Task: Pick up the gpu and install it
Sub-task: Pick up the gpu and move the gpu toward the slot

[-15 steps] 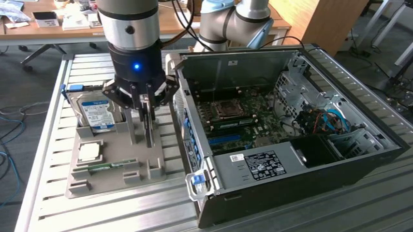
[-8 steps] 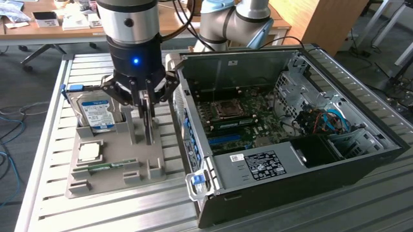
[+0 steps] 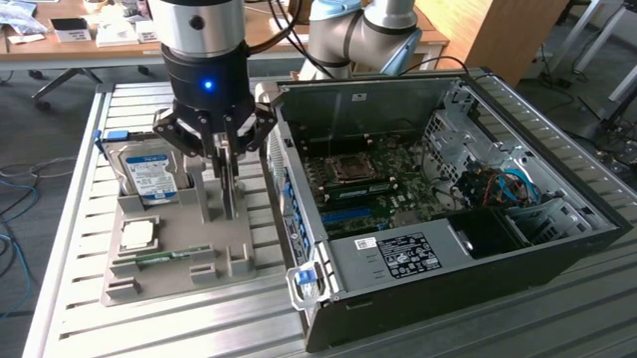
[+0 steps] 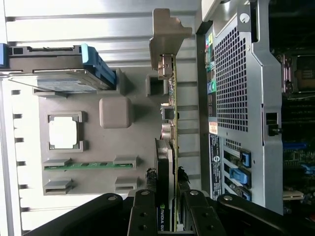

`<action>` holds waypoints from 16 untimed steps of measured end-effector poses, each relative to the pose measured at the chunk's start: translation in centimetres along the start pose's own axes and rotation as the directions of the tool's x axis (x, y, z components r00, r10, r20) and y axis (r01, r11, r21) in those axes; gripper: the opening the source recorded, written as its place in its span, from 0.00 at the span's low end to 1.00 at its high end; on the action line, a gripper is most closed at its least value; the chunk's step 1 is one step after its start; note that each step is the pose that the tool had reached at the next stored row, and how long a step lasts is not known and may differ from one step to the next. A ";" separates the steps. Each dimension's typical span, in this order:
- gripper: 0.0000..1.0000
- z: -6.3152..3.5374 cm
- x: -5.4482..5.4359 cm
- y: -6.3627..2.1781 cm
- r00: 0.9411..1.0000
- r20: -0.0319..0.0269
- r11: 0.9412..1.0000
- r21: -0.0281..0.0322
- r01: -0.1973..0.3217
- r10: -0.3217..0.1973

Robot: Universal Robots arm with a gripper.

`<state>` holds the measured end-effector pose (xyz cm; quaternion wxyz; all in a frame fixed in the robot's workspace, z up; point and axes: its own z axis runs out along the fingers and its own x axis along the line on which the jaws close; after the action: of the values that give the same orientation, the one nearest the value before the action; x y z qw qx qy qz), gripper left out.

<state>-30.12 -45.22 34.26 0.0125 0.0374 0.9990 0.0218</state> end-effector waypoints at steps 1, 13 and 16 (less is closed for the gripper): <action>0.27 -0.12 0.0 0.01 1.000 0.000 1.000 0.000 0.000 0.000; 0.27 -1.70 0.0 0.07 1.000 0.000 1.000 0.000 0.000 0.000; 0.27 -2.16 0.0 0.10 1.000 0.000 1.000 0.000 0.000 0.000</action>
<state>-30.12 -45.22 36.43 0.0125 0.0374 0.9990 0.0218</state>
